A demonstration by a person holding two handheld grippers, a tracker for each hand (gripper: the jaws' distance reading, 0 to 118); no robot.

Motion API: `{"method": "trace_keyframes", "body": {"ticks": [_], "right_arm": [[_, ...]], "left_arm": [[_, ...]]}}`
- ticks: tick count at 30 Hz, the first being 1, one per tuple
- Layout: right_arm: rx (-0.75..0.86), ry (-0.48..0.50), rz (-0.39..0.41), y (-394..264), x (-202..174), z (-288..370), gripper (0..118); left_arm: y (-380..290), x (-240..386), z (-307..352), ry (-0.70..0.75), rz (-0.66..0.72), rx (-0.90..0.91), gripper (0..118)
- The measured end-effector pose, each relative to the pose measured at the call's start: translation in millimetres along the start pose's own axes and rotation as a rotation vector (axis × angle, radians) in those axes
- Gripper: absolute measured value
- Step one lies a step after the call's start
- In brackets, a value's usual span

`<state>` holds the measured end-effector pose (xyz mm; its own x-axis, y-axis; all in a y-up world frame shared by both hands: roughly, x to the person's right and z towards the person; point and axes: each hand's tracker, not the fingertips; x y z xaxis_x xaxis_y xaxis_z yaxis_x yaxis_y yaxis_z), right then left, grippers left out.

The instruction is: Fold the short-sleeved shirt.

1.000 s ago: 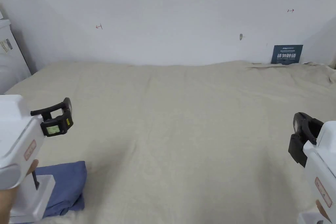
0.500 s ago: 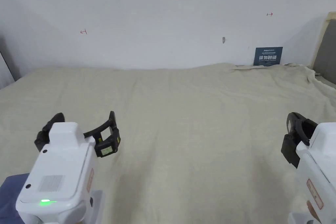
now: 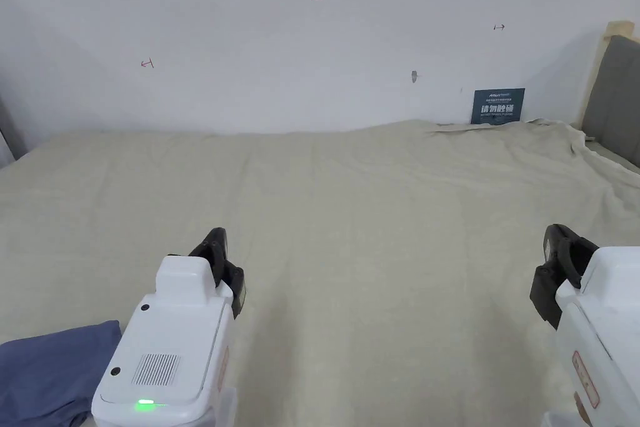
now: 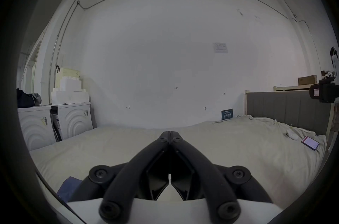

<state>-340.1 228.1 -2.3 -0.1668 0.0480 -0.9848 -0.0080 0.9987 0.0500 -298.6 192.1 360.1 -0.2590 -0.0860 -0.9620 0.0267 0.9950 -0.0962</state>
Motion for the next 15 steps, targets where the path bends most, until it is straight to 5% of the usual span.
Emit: {"method": "trace_keyframes", "body": {"ticks": [15], "right_arm": [[0.014, 0.004, 0.004, 2.3, -8.7, 0.9, 0]], "left_arm": [[-3.2, 0.3, -1.6, 0.034, -0.008, -0.010, 0]]}}
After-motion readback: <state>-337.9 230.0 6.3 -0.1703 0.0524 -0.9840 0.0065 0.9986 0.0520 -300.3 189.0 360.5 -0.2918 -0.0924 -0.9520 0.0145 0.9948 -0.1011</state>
